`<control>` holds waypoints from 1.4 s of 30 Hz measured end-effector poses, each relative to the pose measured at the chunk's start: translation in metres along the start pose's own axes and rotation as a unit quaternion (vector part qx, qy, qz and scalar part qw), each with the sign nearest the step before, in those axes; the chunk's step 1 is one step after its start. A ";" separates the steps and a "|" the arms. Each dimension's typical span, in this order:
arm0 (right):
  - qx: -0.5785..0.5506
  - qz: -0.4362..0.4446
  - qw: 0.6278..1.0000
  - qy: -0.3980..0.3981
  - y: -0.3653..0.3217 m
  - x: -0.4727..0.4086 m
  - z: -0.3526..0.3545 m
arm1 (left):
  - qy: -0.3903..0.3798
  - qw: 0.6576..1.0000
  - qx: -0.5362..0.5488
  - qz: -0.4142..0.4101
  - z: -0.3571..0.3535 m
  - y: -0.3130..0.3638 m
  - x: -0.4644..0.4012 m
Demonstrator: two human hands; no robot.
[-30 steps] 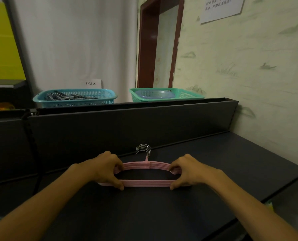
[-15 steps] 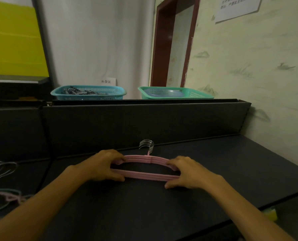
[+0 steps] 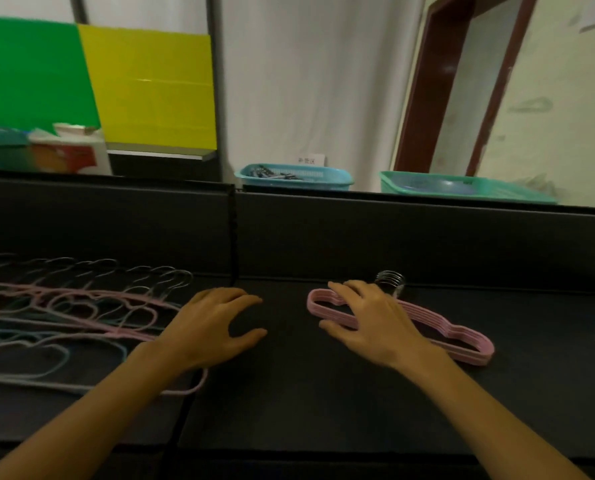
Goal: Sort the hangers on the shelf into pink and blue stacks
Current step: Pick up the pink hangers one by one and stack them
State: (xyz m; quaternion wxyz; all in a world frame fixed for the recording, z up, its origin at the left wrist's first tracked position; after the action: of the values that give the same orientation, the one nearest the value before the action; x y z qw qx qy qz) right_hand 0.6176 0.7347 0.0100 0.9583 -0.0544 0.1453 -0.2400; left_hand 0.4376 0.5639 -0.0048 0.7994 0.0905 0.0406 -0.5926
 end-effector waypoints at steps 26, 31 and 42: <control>-0.033 -0.001 0.987 -0.156 -0.299 -0.034 -0.093 | 0.015 0.999 0.018 0.033 0.049 -0.271 0.193; -0.039 -0.038 0.986 -0.158 -0.305 -0.036 -0.090 | 0.012 0.999 0.038 0.010 0.051 -0.280 0.187; -0.074 -0.070 0.985 -0.141 -0.298 -0.036 -0.095 | 0.034 0.996 0.069 -0.043 0.047 -0.266 0.162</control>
State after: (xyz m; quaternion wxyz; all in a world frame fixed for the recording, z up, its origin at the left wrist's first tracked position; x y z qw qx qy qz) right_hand 0.4254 0.4868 -0.0198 0.9434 -0.1681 0.0220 -0.2852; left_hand 0.2297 0.3276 -0.0123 0.7630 0.1639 0.0303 -0.6246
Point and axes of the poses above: each hand's wrist, its own x-axis away from the middle knuckle, its own z-axis out of the back of the hand, y = z × x, the point moved 3 cm from there along -x, towards the middle knuckle, and after that the axes turned 5 degrees about -z, right-handed, at the moved point
